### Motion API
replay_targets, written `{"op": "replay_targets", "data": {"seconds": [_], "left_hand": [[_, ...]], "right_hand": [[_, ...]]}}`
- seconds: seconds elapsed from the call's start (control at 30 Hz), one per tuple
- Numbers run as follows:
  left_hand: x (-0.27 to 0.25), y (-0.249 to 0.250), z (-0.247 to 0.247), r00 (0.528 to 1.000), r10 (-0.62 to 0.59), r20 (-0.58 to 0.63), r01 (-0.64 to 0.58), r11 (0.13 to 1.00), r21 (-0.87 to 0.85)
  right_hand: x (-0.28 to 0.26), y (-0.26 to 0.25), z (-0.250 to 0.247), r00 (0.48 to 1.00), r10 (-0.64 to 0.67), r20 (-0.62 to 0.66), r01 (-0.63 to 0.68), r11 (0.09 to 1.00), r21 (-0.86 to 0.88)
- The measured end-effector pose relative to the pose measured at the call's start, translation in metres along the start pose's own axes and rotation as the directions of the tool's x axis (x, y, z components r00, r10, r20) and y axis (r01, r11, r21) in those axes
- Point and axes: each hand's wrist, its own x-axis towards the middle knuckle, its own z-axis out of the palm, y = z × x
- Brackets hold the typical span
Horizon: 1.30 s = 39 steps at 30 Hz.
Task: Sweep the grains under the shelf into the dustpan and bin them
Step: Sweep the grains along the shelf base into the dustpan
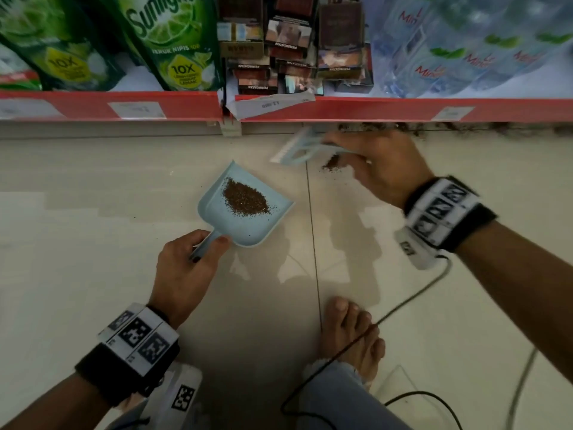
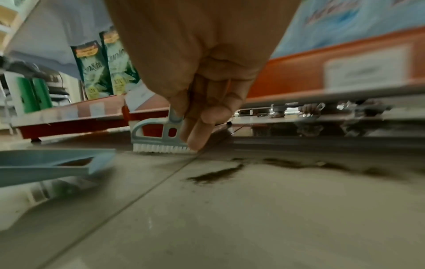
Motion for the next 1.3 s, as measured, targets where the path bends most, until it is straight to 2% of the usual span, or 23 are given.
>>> {"op": "replay_targets", "data": {"seconds": [0.1, 0.2, 0.27, 0.37, 0.5, 0.63, 0.7, 0.73, 0.8, 0.87, 0.97, 1.1, 1.23, 1.3], "left_hand": [[0.002, 0.001, 0.001, 1.000, -0.004, -0.013, 0.004, 1.000, -0.001], [0.000, 0.000, 0.000, 1.000, -0.014, -0.018, 0.014, 1.000, -0.016], [-0.001, -0.002, 0.000, 0.999, -0.024, -0.020, 0.024, 0.999, -0.027], [-0.001, -0.001, 0.004, 1.000, -0.013, -0.016, 0.012, 0.999, -0.041], [0.002, 0.007, 0.014, 0.999, 0.030, 0.012, -0.030, 0.999, -0.025], [0.004, 0.018, 0.022, 0.996, 0.061, 0.061, -0.060, 0.998, -0.019], [0.006, 0.024, 0.024, 0.995, 0.065, 0.079, -0.064, 0.998, -0.015], [0.007, 0.026, 0.024, 0.994, 0.067, 0.085, -0.066, 0.998, -0.013], [0.009, 0.028, 0.025, 0.994, 0.067, 0.087, -0.066, 0.998, -0.022], [0.009, 0.029, 0.026, 0.994, 0.072, 0.082, -0.069, 0.997, -0.031], [0.007, 0.031, 0.029, 0.993, 0.091, 0.075, -0.090, 0.996, -0.017], [0.005, 0.032, 0.036, 0.987, 0.121, 0.106, -0.120, 0.993, -0.017], [0.004, 0.033, 0.035, 0.983, 0.148, 0.109, -0.147, 0.989, -0.020], [0.007, 0.032, 0.035, 0.985, 0.135, 0.106, -0.134, 0.991, -0.020]], "right_hand": [[0.027, -0.020, 0.022, 0.999, -0.032, 0.039, 0.034, 0.998, -0.051], [0.028, -0.015, 0.018, 0.986, -0.057, 0.160, 0.086, 0.980, -0.180], [0.012, 0.005, 0.005, 0.977, 0.000, 0.213, 0.049, 0.973, -0.225], [-0.031, 0.046, -0.022, 0.965, 0.132, 0.228, -0.087, 0.977, -0.197], [-0.069, 0.079, -0.032, 0.985, 0.172, 0.035, -0.173, 0.985, 0.025], [-0.041, 0.060, 0.000, 0.971, 0.193, -0.143, -0.156, 0.959, 0.238], [-0.017, 0.043, 0.017, 0.951, 0.244, -0.188, -0.191, 0.946, 0.262], [-0.005, 0.035, 0.024, 0.943, 0.262, -0.207, -0.216, 0.951, 0.221], [0.014, 0.024, 0.036, 0.934, 0.276, -0.226, -0.277, 0.960, 0.026], [0.024, 0.018, 0.045, 0.934, 0.284, -0.217, -0.324, 0.929, -0.178], [0.029, 0.018, 0.049, 0.941, 0.308, -0.142, -0.339, 0.872, -0.352], [0.013, 0.036, 0.021, 0.967, 0.250, -0.056, -0.250, 0.875, -0.415], [-0.040, 0.056, -0.022, 0.974, 0.225, -0.001, -0.198, 0.854, -0.482], [-0.060, 0.059, -0.036, 0.972, 0.232, -0.043, -0.224, 0.851, -0.475]]}}
